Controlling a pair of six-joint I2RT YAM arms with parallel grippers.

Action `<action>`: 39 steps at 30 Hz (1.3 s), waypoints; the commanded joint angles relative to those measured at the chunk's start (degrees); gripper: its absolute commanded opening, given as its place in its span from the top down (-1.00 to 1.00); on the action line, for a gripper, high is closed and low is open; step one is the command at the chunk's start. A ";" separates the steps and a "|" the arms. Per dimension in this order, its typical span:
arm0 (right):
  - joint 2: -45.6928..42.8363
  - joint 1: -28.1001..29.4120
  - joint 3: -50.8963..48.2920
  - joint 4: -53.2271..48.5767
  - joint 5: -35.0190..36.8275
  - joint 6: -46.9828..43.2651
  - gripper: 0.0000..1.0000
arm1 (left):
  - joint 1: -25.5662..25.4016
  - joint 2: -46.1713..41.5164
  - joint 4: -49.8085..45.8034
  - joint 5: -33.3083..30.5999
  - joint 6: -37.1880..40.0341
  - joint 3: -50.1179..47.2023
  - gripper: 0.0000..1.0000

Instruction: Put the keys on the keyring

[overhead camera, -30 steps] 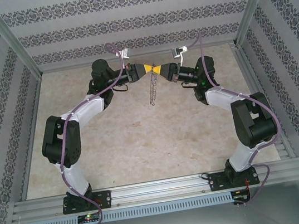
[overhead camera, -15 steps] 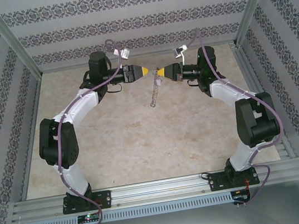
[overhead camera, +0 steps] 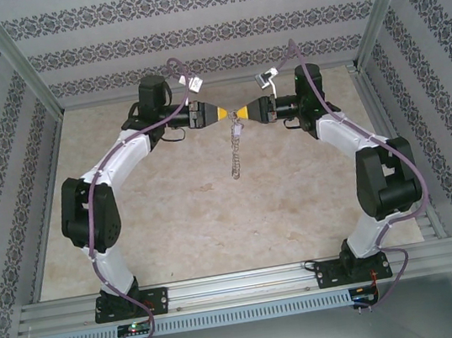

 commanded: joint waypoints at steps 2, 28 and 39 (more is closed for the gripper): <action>0.07 0.48 1.36 1.16 -1.72 -1.77 1.00 | -0.93 0.59 1.59 1.61 0.01 0.20 0.45; -0.45 1.21 0.51 0.90 -0.98 -2.78 1.00 | -1.11 0.51 2.22 -1.41 -0.20 1.37 0.30; -1.10 1.20 0.24 1.18 -1.07 -2.72 1.00 | 0.24 -0.51 1.95 -2.36 -0.22 1.54 0.11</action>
